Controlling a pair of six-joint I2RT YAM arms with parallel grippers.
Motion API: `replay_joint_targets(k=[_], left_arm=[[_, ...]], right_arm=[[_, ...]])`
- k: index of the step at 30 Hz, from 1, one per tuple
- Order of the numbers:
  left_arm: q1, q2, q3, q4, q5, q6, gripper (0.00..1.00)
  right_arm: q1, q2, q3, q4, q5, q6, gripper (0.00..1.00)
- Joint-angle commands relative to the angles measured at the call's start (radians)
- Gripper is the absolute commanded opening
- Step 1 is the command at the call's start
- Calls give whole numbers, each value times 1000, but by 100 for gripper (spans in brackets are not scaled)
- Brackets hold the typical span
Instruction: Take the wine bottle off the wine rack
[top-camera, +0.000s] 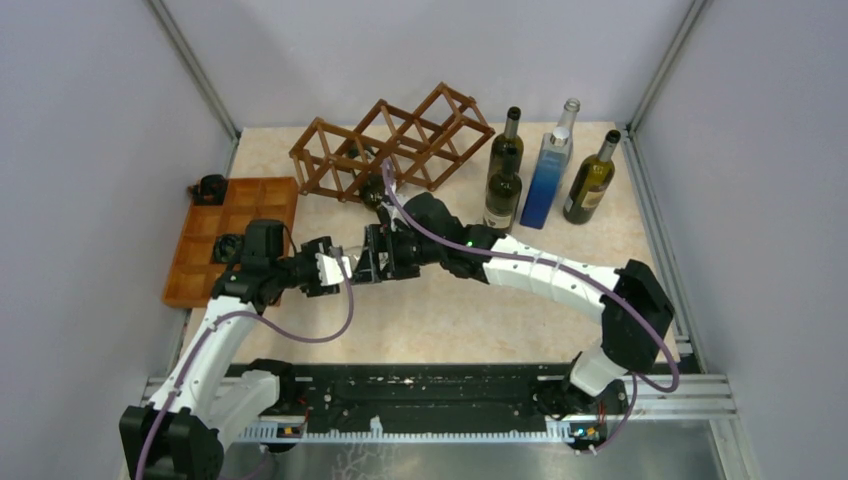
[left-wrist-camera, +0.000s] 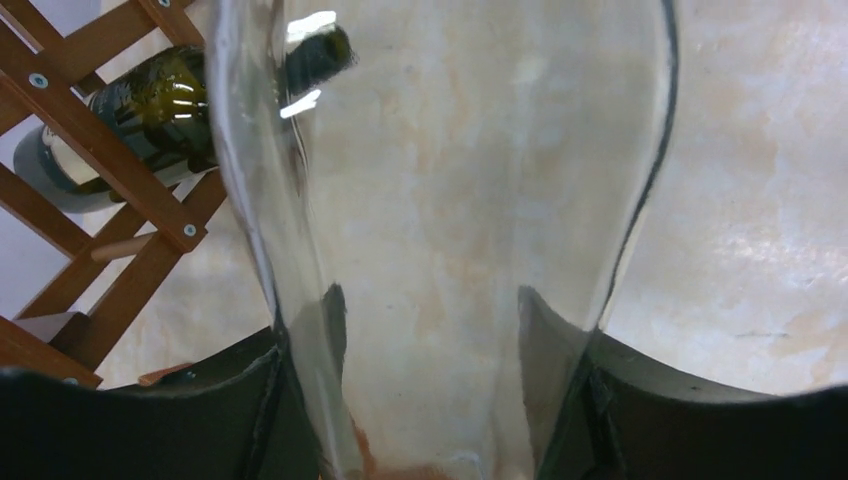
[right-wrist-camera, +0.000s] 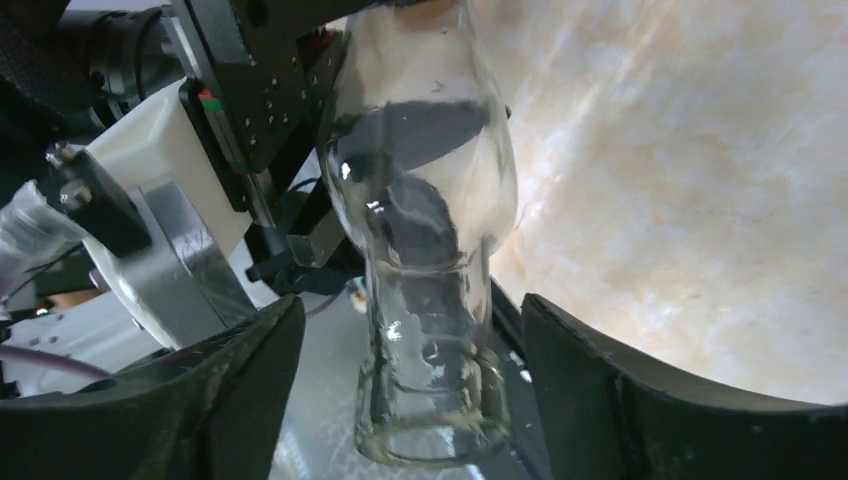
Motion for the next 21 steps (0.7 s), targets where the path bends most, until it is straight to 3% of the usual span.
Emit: replay_joint_targets(k=[1, 4, 8, 13, 21], left_arm=[[-1, 6, 72, 65, 89, -162, 0], [-1, 40, 146, -35, 206, -224, 0], [-1, 105, 238, -131, 333, -383, 0], [-1, 173, 337, -285, 506, -439, 0], [-1, 202, 397, -360, 695, -514, 0]], right_arm=[[10, -124, 51, 7, 121, -72, 86], [11, -189, 16, 15, 191, -126, 98], [10, -288, -52, 68, 215, -210, 99], [10, -358, -140, 160, 196, -302, 99], [10, -306, -149, 407, 123, -352, 99]])
